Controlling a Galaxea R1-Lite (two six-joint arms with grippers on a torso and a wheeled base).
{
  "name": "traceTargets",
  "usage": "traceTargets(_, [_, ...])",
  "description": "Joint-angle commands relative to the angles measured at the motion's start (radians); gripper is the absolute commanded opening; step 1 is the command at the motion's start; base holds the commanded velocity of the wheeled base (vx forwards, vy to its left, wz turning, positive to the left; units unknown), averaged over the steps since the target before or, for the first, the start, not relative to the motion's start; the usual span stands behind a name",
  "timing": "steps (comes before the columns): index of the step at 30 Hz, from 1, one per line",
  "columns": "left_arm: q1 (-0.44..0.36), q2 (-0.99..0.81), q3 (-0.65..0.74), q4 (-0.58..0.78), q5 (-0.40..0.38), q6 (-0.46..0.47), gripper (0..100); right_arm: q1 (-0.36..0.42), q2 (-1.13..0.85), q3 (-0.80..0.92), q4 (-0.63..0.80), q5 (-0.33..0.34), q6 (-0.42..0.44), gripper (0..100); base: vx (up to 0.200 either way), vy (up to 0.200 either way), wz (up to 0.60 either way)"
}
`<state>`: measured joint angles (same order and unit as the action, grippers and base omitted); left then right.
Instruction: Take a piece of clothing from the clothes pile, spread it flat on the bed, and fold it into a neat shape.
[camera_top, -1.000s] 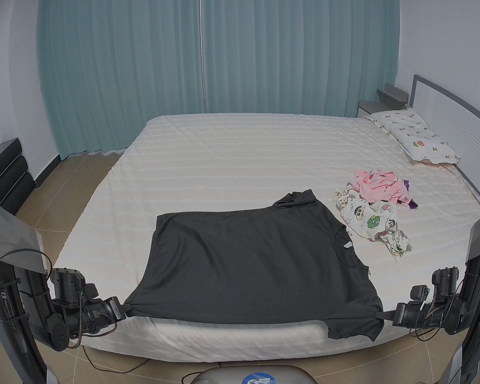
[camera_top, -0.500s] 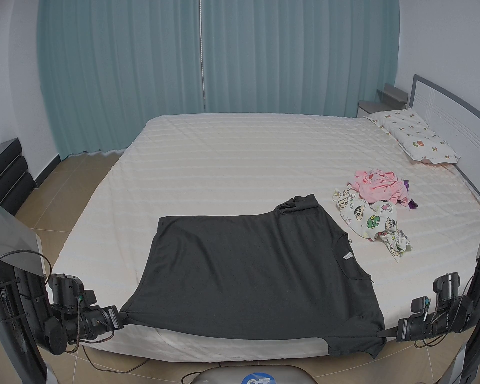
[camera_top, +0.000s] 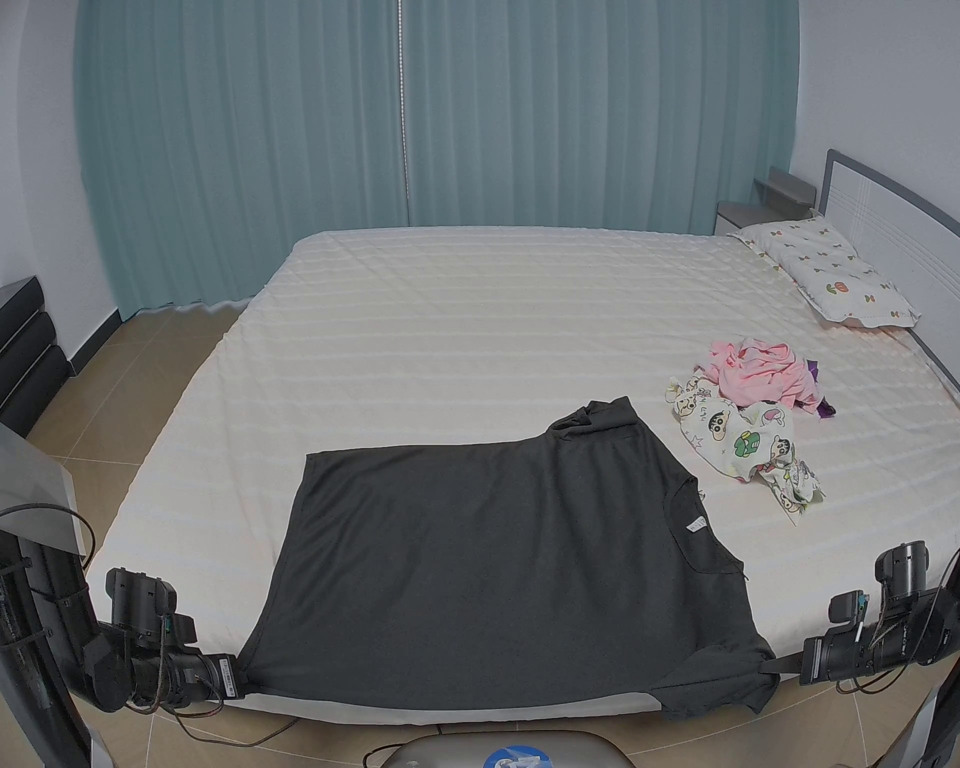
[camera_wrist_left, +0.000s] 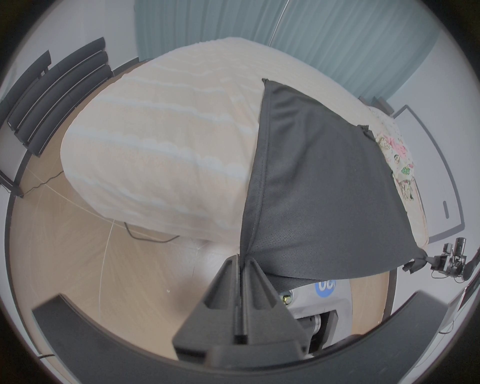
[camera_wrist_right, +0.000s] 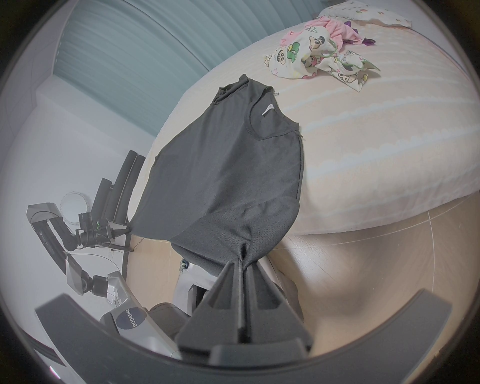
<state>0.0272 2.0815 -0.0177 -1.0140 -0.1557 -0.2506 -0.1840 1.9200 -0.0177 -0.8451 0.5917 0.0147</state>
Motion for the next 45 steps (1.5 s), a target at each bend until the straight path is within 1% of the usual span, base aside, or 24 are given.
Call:
traceTargets(1, [-0.012,-0.06,-0.036,0.045,0.015,0.001,0,0.008,-0.039,0.018,0.006,0.002,0.001,0,0.0,0.0,0.0])
traceTargets(4, [-0.004,-0.069,-0.067,0.075,0.016,-0.007,0,0.008,-0.041,0.015,-0.002,0.008,0.001,0,0.0,0.0,0.0])
traceTargets(6, [-0.004,-0.103,-0.077,0.126,0.016,-0.007,0,0.008,-0.045,0.007,-0.005,0.023,0.002,0,0.0,0.0,0.0])
traceTargets(8, [-0.004,-0.109,-0.081,0.135,0.016,-0.007,0,0.008,-0.047,0.004,-0.005,0.026,0.002,0,0.0,0.0,0.0])
traceTargets(9, [-0.004,-0.156,-0.153,0.255,0.013,-0.015,0,0.008,-0.055,-0.024,-0.005,0.051,0.008,0,0.0,0.0,0.0])
traceTargets(10, [-0.004,-0.167,-0.182,0.295,0.012,-0.024,0,0.008,-0.055,-0.031,-0.005,0.056,0.008,0,0.0,0.0,0.0])
traceTargets(12, [-0.004,-0.195,-0.272,0.417,0.007,-0.073,0,0.008,-0.049,-0.062,-0.002,0.059,0.013,0,0.0,0.0,0.0])
traceTargets(13, [-0.006,-0.207,-0.308,0.46,0.004,-0.096,0,0.009,-0.045,-0.074,-0.002,0.059,0.016,0,0.0,0.0,0.0])
traceTargets(14, [-0.006,-0.207,-0.308,0.46,0.004,-0.096,0,0.009,-0.045,-0.074,-0.002,0.059,0.016,0,0.0,0.0,0.0])
traceTargets(15, [-0.012,-0.215,-0.38,0.546,0.002,-0.137,0,0.012,-0.042,-0.107,0.0,0.059,0.036,0,0.0,0.0,0.0])
traceTargets(16, [-0.013,-0.213,-0.41,0.581,0.002,-0.147,0,0.018,-0.042,-0.123,0.001,0.059,0.051,0,0.0,0.0,0.0])
traceTargets(17, [-0.012,-0.212,-0.418,0.589,0.002,-0.148,0,0.02,-0.042,-0.128,0.001,0.059,0.057,0,0.0,0.0,0.0])
traceTargets(18, [-0.013,-0.208,-0.455,0.623,0.001,-0.153,0,0.032,-0.041,-0.157,0.004,0.059,0.096,0,0.0,0.0,0.0])
traceTargets(20, [-0.012,-0.207,-0.493,0.644,-0.001,-0.159,0,0.049,-0.041,-0.189,0.009,0.059,0.136,0,0.0,0.0,0.0])
traceTargets(22, [-0.012,-0.199,-0.532,0.658,-0.002,-0.19,0,0.067,-0.03,-0.225,0.011,0.057,0.166,0,0.0,0.0,0.0])
traceTargets(26, [-0.013,-0.173,-0.61,0.698,-0.002,-0.256,0,0.084,0.004,-0.286,0.014,0.056,0.195,0,0.0,0.0,0.0])
traceTargets(28, [-0.013,-0.153,-0.64,0.716,-0.004,-0.269,0,0.087,0.028,-0.315,0.015,0.054,0.199,0,0.0,0.0,0.0])
traceTargets(38, [-0.013,-0.058,-0.736,0.726,-0.002,-0.277,0,0.087,0.125,-0.453,0.089,0.053,0.202,0,0.0,0.0,0.0])
traceTargets(39, [-0.016,-0.029,-0.774,0.736,-0.004,-0.289,0,0.087,0.152,-0.492,0.106,0.053,0.203,0,0.0,0.0,0.0])
traceTargets(44, [-0.024,0.026,-0.855,0.775,-0.002,-0.329,0,0.094,0.205,-0.545,0.12,0.045,0.203,0,0.0,0.0,0.0])
traceTargets(45, [-0.026,0.052,-0.89,0.79,-0.002,-0.341,0,0.1,0.226,-0.564,0.112,0.045,0.205,0,0.0,0.0,0.0])
